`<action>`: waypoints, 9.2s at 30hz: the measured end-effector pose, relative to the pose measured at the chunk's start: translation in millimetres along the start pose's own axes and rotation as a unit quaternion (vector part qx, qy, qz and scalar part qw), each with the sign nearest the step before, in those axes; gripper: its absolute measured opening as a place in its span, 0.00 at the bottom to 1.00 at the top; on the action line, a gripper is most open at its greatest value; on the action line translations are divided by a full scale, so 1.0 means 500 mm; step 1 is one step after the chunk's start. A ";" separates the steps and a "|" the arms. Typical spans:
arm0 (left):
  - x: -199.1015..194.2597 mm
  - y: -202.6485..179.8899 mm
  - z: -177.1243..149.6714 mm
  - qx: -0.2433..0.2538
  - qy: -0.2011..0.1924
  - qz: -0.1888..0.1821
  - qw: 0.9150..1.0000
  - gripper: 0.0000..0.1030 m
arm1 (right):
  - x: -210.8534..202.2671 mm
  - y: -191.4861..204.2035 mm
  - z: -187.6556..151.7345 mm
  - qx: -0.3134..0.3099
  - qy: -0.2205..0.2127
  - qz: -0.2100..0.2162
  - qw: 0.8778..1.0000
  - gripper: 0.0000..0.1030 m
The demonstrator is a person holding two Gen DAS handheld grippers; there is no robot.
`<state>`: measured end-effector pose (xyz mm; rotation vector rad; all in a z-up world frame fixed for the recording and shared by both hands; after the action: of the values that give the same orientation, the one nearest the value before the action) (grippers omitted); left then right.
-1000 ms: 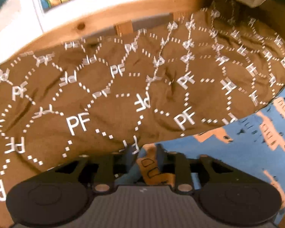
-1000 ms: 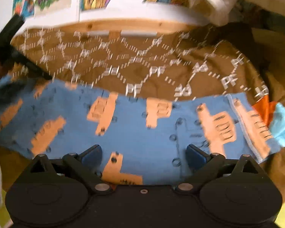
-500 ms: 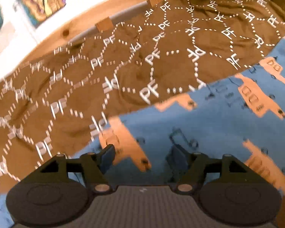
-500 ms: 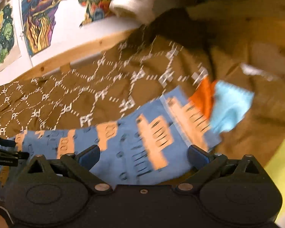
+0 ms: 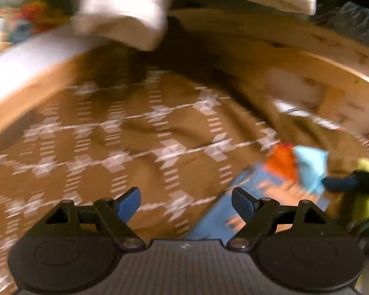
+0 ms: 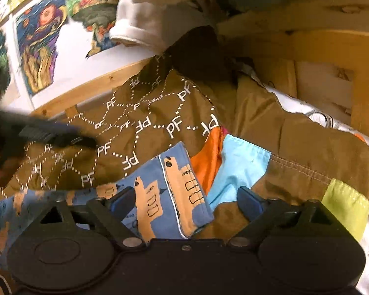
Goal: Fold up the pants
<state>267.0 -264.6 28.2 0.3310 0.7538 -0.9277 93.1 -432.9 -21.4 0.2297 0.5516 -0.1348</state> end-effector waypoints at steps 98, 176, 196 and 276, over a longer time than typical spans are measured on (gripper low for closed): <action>0.140 -0.043 0.065 -0.208 0.133 -0.073 0.966 0.66 | -0.011 0.073 -0.028 -0.111 -0.004 -0.045 0.993 0.26; -0.228 0.279 -0.432 -0.403 -0.056 -0.100 0.908 0.67 | -0.082 0.493 -0.227 -0.383 -0.045 0.144 0.911 0.23; -0.206 0.270 -0.412 -0.410 -0.044 -0.094 0.906 0.71 | -0.077 0.517 -0.226 -0.355 -0.029 0.104 0.928 0.39; -0.388 0.340 -0.538 -0.376 -0.012 0.031 0.926 0.30 | -0.030 0.606 -0.184 -0.196 0.164 0.266 0.929 0.42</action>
<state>215.6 99.4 -32.2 -0.3336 1.0103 -0.5230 91.2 -116.0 -35.2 0.0021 0.8150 0.5501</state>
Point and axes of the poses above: each gripper's, at about its wrist camera, not at the fingertips, and x roughly the way its jaws point, y to its left, z to its top, the point moved 2 cm from there along x, roughly the way its jaws point, and after that the axes turned 7 degrees about -z, right-handed, at the moved point
